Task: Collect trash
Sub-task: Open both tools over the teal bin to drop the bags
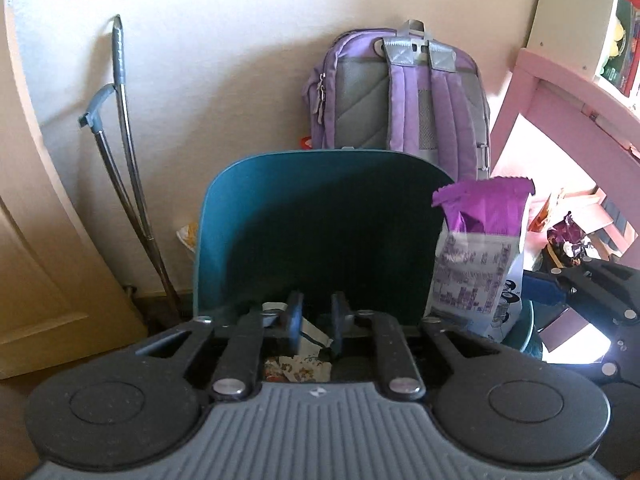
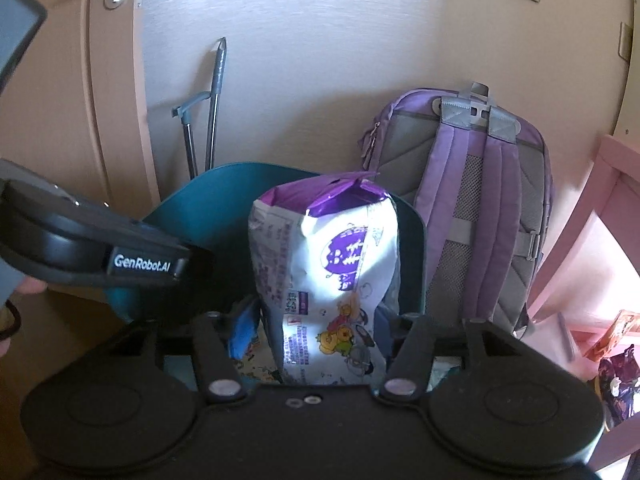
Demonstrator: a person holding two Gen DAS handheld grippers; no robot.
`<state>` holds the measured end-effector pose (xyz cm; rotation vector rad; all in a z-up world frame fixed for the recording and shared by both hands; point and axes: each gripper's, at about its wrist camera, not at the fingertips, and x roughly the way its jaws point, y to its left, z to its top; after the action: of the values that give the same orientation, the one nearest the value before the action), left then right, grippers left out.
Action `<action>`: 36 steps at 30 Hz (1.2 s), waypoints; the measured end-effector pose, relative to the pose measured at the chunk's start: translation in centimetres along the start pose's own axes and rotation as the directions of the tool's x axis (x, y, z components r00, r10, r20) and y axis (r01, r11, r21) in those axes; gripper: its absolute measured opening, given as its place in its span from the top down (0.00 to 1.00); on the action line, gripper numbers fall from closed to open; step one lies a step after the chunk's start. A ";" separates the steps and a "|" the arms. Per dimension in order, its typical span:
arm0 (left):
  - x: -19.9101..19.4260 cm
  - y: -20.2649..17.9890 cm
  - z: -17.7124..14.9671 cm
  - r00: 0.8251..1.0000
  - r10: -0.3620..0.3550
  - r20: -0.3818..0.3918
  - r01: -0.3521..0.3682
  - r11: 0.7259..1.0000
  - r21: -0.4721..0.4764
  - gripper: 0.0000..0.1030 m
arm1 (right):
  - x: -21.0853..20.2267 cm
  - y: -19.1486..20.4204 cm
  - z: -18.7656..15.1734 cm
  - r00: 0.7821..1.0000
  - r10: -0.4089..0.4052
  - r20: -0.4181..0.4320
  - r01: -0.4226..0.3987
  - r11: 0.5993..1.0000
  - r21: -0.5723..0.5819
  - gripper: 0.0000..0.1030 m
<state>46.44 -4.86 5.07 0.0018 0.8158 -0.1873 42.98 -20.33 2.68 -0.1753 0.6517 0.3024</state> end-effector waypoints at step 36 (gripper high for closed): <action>-9.1 4.5 -3.7 0.987 0.030 0.158 -0.017 0.997 -0.078 0.22 | 3.9 -1.7 4.9 0.911 0.231 -0.342 -0.139 0.952 0.273 0.38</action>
<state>38.42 1.37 8.82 -0.0746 0.6631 -0.1320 49.28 -19.85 4.21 0.0707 1.0795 0.3745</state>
